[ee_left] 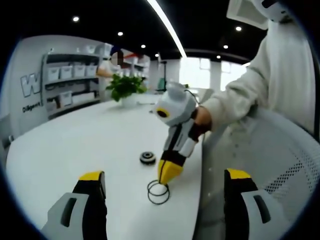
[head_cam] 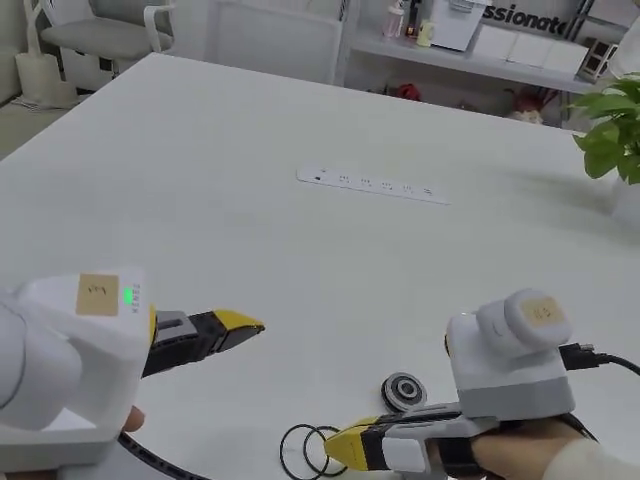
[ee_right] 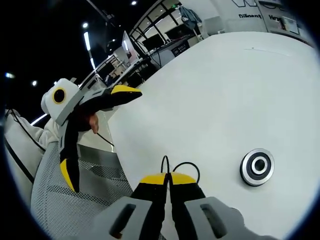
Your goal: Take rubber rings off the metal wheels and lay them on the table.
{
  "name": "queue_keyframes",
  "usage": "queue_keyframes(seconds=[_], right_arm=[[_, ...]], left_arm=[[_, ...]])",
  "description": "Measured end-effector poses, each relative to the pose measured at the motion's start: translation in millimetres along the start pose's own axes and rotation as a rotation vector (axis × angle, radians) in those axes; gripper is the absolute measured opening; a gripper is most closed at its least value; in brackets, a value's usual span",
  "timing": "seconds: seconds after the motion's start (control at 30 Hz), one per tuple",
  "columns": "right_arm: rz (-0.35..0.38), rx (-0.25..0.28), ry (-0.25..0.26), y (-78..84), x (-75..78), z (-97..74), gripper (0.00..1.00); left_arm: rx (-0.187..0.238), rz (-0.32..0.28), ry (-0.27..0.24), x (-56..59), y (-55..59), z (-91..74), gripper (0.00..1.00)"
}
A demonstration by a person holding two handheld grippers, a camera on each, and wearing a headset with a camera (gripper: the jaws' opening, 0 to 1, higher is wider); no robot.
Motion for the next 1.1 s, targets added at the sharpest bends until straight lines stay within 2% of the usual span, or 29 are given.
queue_keyframes(seconds=[0.33,0.57,1.0,1.1], right_arm=[[-0.011,-0.005,0.02,1.3,4.5,-1.0,0.01],[-0.017,-0.018,0.027,4.2,6.9,-0.3,0.09],[-0.031,-0.038,-0.02,9.0,-1.8,3.2,0.18],[-0.039,-0.043,-0.016,9.8,-1.1,3.3,0.18]], left_arm=[[0.001,0.0,0.0,0.2,0.1,-0.4,1.0],[0.001,-0.001,-0.004,-0.1,0.0,-0.4,1.0],[-0.001,-0.004,-0.007,-0.6,0.5,-0.3,1.0],[-0.003,-0.003,-0.008,-0.8,0.8,-0.4,1.0]])
Point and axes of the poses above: the centre of the closed fingertips' face, and the gripper's own axes: z roughly forward along the fingers, x roughly to its right, y roughly out of its underside, the point moved 1 cm from there along -z, roughly backward along the fingers, and after that the axes turned 10 degrees about x, right-handed, at the moved point
